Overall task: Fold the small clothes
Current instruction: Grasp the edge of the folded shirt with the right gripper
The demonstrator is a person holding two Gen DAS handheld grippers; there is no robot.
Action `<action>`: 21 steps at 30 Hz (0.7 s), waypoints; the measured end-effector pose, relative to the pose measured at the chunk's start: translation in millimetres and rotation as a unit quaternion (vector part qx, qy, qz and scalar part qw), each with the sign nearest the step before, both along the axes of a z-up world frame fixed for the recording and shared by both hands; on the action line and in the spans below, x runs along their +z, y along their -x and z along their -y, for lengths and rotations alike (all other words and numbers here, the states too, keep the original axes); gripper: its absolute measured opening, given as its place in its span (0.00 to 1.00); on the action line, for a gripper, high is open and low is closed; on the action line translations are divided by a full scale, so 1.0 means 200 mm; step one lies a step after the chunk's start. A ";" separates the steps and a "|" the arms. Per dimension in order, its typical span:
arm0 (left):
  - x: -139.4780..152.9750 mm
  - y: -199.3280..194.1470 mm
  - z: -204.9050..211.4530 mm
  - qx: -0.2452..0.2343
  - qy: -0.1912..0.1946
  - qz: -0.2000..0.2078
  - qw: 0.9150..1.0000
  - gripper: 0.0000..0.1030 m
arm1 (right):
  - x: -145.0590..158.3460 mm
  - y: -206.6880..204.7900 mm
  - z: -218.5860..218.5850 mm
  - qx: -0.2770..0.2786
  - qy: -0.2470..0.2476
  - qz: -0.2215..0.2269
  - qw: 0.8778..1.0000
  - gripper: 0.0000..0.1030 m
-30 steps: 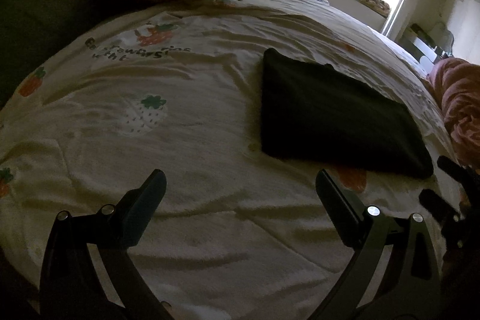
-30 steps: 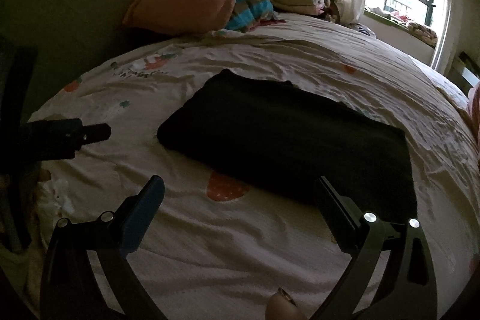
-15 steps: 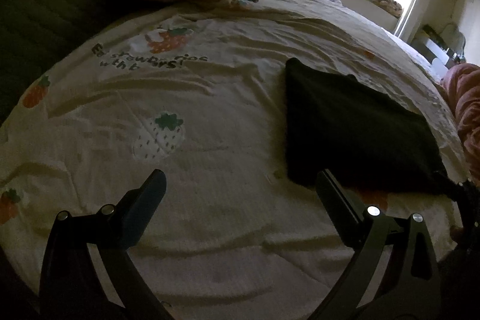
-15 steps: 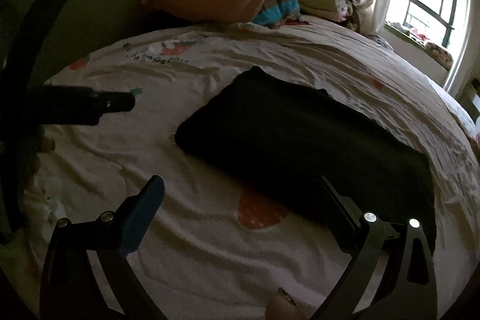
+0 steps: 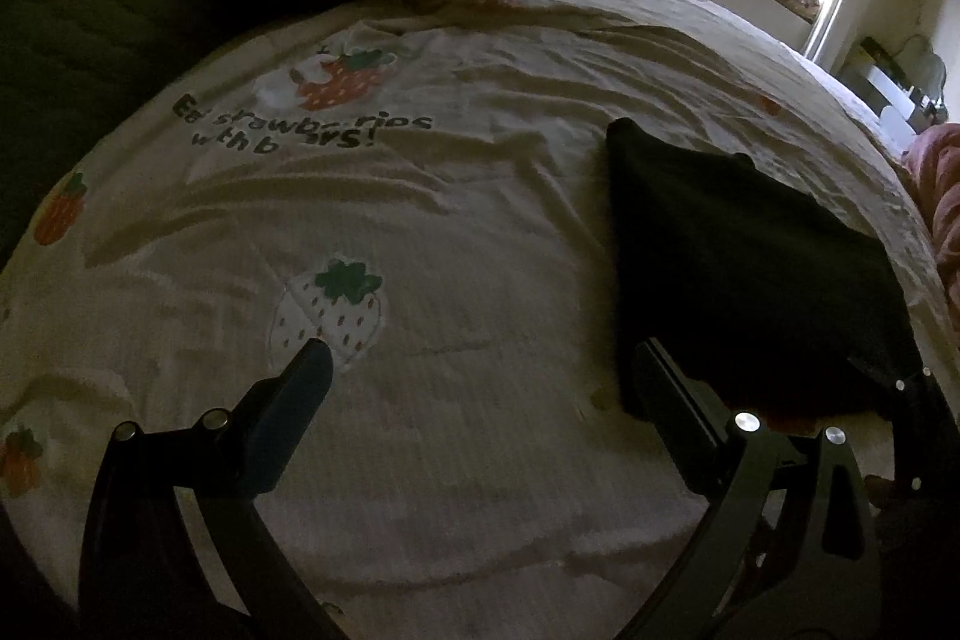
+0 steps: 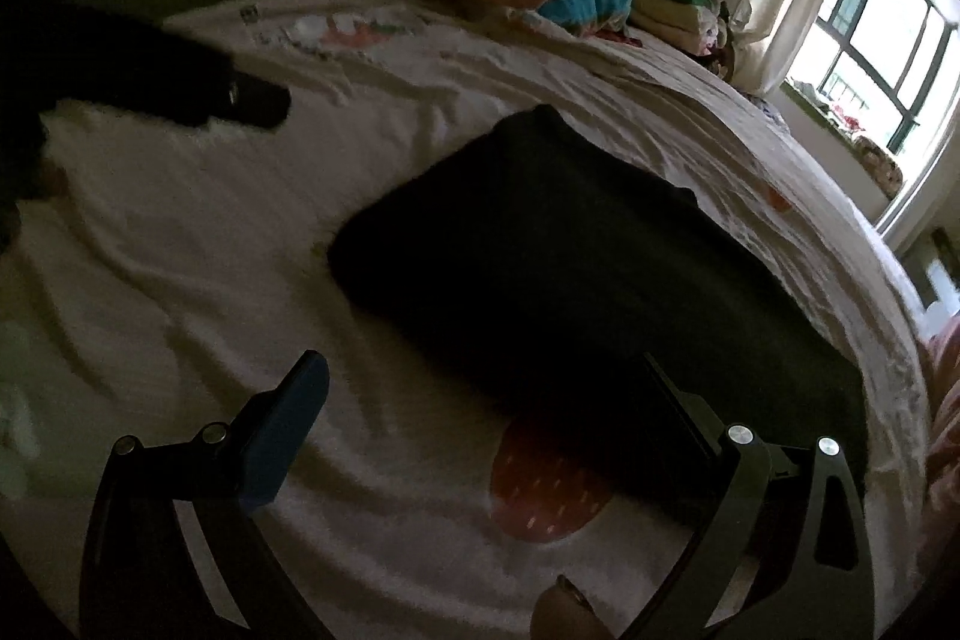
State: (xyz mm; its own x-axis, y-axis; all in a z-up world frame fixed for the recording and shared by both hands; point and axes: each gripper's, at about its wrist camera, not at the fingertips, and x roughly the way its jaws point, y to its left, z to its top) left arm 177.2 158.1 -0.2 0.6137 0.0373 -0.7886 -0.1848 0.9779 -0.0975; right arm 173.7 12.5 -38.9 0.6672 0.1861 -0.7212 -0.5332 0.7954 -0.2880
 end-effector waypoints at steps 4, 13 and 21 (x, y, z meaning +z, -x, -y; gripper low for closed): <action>-0.01 -0.05 0.00 -0.001 -0.004 -0.004 1.000 0.91 | -0.06 -0.05 -0.02 -0.002 0.022 0.004 1.000 0.96; -0.04 -0.15 0.01 -0.008 -0.009 -0.010 1.000 0.91 | -0.12 -0.13 -0.04 -0.008 0.041 0.006 0.999 0.96; -0.05 -0.22 0.02 -0.014 -0.013 -0.015 1.000 0.91 | -0.15 -0.20 -0.07 -0.008 0.048 0.010 0.999 0.96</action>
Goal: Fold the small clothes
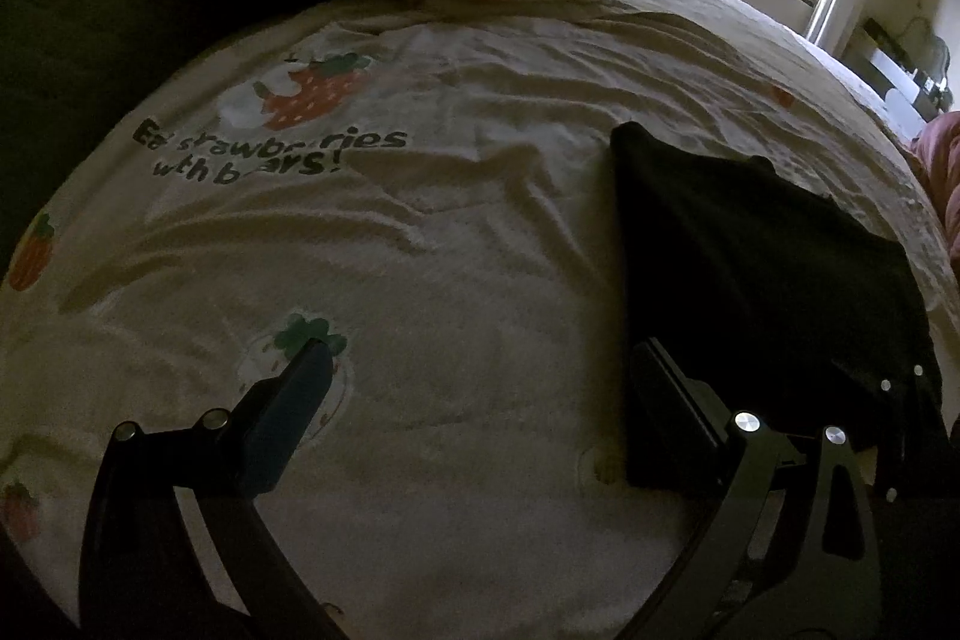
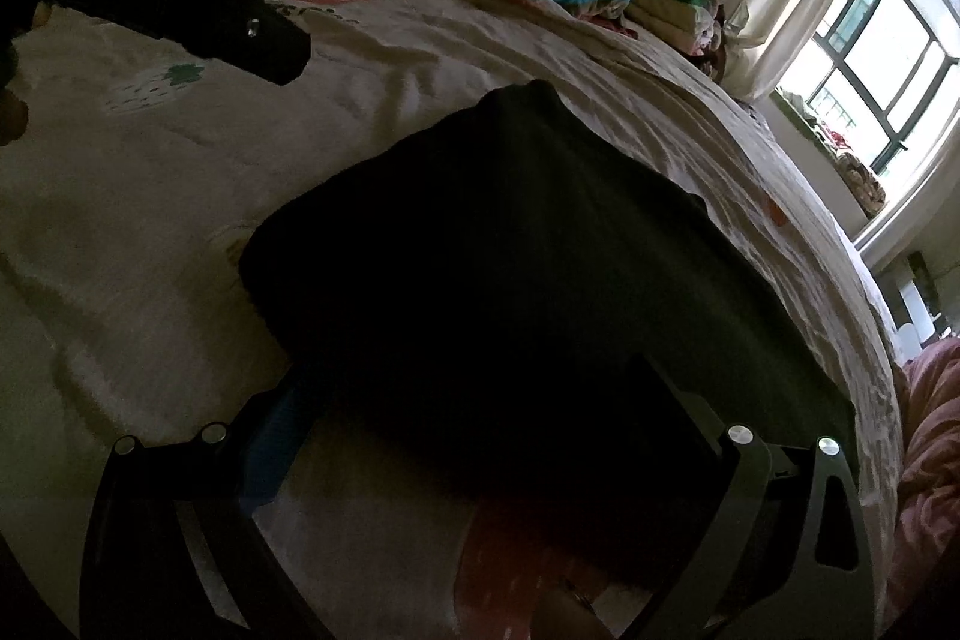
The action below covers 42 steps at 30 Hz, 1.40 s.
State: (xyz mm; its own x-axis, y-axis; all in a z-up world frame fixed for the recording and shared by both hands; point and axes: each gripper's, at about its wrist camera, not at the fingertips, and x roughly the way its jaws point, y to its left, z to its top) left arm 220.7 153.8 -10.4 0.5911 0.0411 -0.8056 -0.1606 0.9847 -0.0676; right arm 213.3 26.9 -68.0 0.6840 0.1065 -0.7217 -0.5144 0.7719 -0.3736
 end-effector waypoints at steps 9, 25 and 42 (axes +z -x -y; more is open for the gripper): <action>-0.02 -0.08 0.02 -0.004 -0.009 -0.007 1.000 0.91 | -0.01 -0.08 -0.03 0.004 0.005 0.005 1.000 0.96; -0.08 -0.26 0.06 -0.014 0.033 -0.027 0.999 0.91 | 0.08 -0.14 0.07 -0.009 -0.076 0.043 0.996 0.39; -0.11 -0.53 0.15 -0.034 0.226 -0.051 0.972 0.91 | 0.19 -0.10 0.22 -0.012 -0.160 0.031 0.987 0.20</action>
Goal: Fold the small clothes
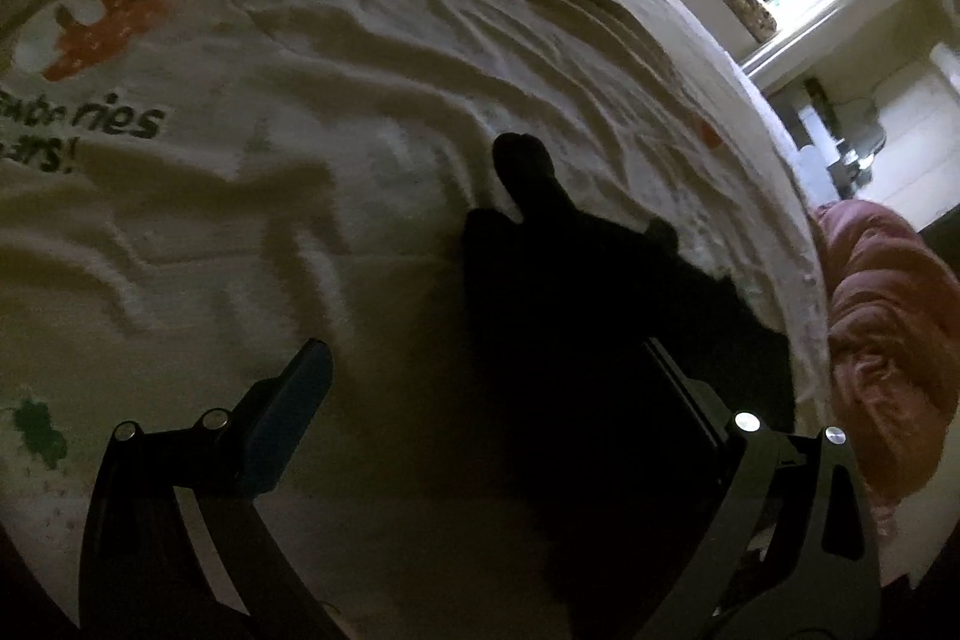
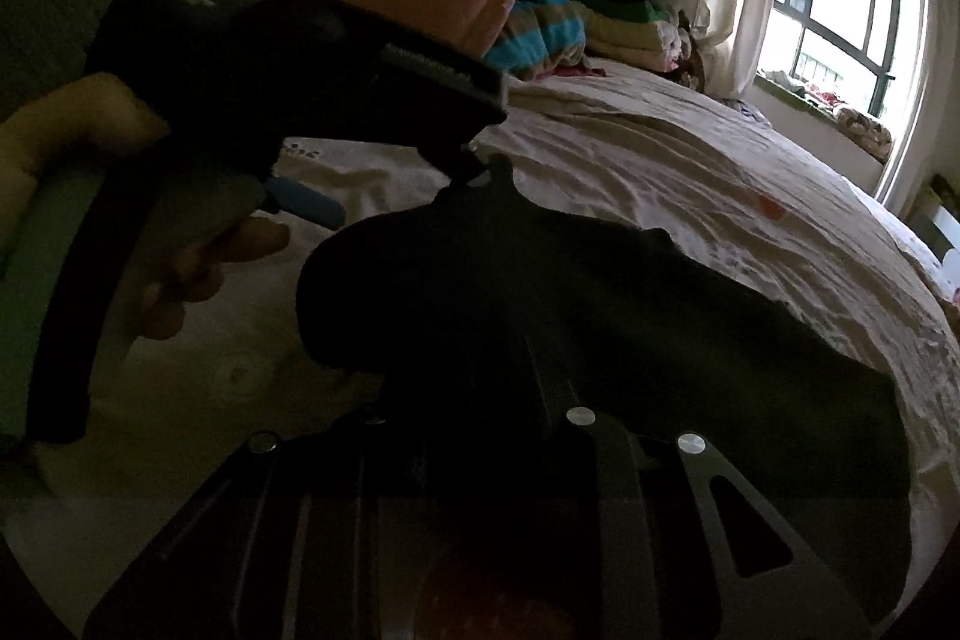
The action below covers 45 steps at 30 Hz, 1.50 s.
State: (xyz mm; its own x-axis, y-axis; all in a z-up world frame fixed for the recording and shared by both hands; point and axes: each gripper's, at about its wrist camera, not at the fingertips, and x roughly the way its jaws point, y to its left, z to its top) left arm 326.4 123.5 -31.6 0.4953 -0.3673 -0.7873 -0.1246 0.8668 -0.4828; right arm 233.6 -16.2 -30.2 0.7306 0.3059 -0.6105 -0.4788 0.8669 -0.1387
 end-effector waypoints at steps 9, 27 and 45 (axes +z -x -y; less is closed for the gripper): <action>-0.06 -0.10 0.02 -0.006 0.070 -0.027 0.997 0.91 | 0.01 0.04 0.00 0.008 -0.007 -0.005 1.000 0.20; -0.14 -0.12 0.03 -0.018 0.101 -0.051 0.993 0.72 | 0.03 0.04 0.01 0.020 -0.013 -0.003 1.000 0.20; 0.05 -0.05 0.16 -0.046 0.075 -0.013 0.996 0.13 | 0.14 0.10 0.10 0.006 -0.042 0.028 0.999 0.18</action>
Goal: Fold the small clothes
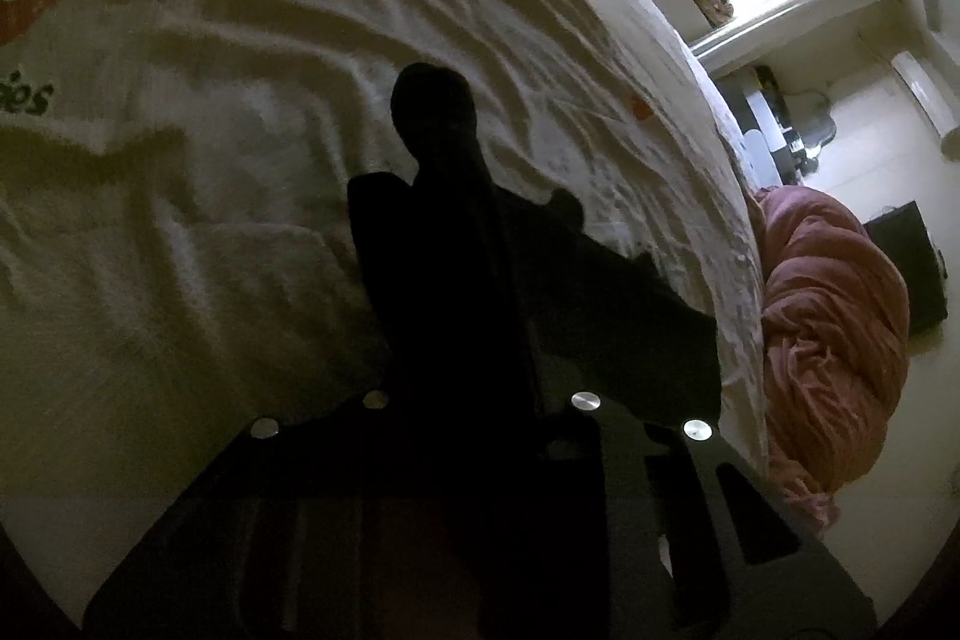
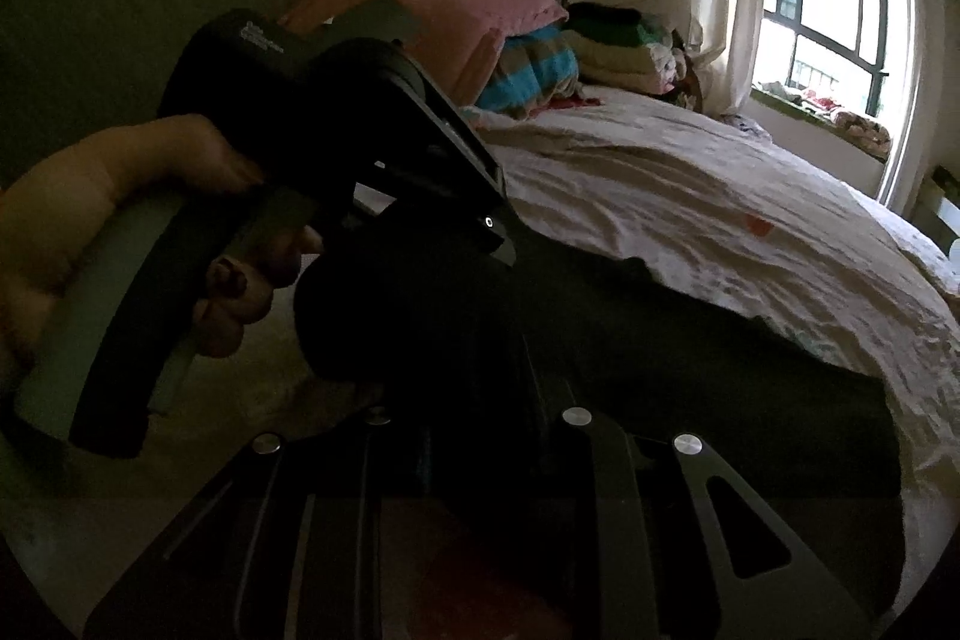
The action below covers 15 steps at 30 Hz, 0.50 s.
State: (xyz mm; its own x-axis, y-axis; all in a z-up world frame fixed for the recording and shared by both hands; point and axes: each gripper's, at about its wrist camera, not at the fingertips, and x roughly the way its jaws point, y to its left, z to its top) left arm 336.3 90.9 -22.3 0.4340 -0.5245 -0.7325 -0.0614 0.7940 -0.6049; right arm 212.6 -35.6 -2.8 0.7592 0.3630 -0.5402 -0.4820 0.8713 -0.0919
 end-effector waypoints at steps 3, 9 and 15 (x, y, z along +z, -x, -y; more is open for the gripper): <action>0.07 0.01 0.04 -0.006 -0.011 0.012 1.000 0.12 | 0.04 0.03 0.04 -0.006 -0.006 0.012 1.000 0.18; 0.19 0.05 0.12 -0.015 -0.019 0.029 0.999 0.12 | 0.10 0.07 0.12 -0.020 -0.019 0.030 0.999 0.18; 0.29 0.06 0.23 -0.026 -0.035 0.041 0.998 0.12 | 0.16 0.11 0.21 -0.040 -0.034 0.042 0.998 0.17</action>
State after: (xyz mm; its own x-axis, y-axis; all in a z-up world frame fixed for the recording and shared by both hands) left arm 323.7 45.2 35.5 0.4674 -0.4967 -0.7313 0.0293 0.8355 -0.5487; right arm 190.8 -78.6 30.0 0.8288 0.3336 -0.4491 -0.4042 0.9121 -0.0683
